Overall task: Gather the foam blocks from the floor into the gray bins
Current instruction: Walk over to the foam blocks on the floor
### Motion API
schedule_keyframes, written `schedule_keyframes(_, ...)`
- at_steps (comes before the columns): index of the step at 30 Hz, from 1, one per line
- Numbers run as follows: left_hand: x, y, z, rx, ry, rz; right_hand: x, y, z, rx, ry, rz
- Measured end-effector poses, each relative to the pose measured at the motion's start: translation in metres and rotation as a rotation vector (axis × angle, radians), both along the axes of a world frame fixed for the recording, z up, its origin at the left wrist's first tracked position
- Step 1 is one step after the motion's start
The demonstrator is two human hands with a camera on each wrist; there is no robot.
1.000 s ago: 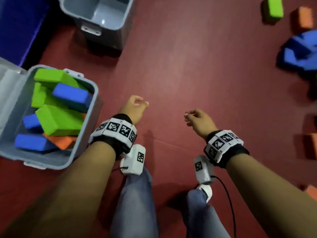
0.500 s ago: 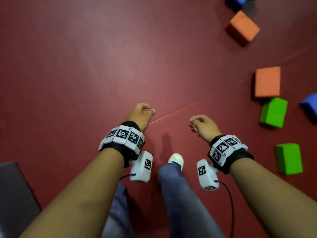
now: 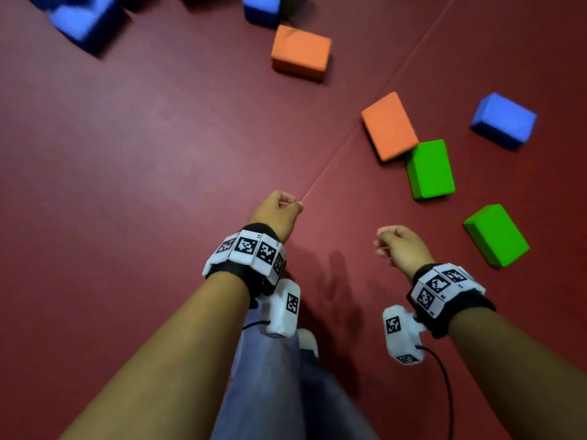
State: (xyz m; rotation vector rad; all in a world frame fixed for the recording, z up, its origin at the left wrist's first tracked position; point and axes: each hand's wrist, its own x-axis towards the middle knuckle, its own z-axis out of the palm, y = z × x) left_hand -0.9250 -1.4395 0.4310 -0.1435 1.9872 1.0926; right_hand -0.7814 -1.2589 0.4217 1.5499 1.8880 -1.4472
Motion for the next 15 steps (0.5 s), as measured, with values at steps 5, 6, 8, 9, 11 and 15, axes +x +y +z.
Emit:
schedule_keyframes(5,-0.058,0.077,-0.025,-0.046,-0.008,-0.166,-0.036,0.054,-0.015,-0.033,0.020,-0.193)
schedule_keyframes(6,-0.066,0.093,-0.029,-0.072,-0.006,-0.197,-0.040,0.065,-0.018,-0.031,0.016,-0.221)
schedule_keyframes(8,-0.080,0.127,-0.032,-0.087,-0.006,-0.270,-0.046,0.088,-0.024,-0.023,0.021,-0.279)
schedule_keyframes(9,-0.085,0.145,-0.033,-0.091,-0.004,-0.306,-0.047,0.099,-0.027,-0.024,0.019,-0.299)
schedule_keyframes(11,-0.094,0.181,-0.033,-0.105,0.006,-0.387,-0.049,0.123,-0.028,-0.051,-0.008,-0.317)
schedule_keyframes(15,-0.107,0.262,-0.046,-0.155,0.044,-0.550,-0.049,0.193,-0.045,-0.091,-0.048,-0.364)
